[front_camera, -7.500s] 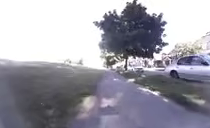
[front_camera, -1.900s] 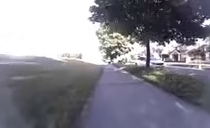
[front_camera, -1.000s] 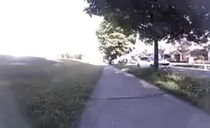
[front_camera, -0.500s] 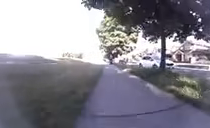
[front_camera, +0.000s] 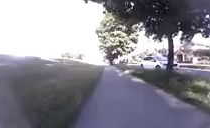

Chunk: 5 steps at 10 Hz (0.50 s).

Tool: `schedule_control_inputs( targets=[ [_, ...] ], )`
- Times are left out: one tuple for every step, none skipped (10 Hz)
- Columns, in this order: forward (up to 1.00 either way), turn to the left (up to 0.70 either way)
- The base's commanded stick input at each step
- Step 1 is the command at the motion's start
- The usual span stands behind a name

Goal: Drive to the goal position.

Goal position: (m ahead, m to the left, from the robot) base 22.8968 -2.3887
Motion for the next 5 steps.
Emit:
schedule_control_inputs(
  targets=[
    [1.00,0.00],
    [1.00,0.00],
    [1.00,0.00],
    [1.00,0.00],
    [1.00,0.00]
  ],
)
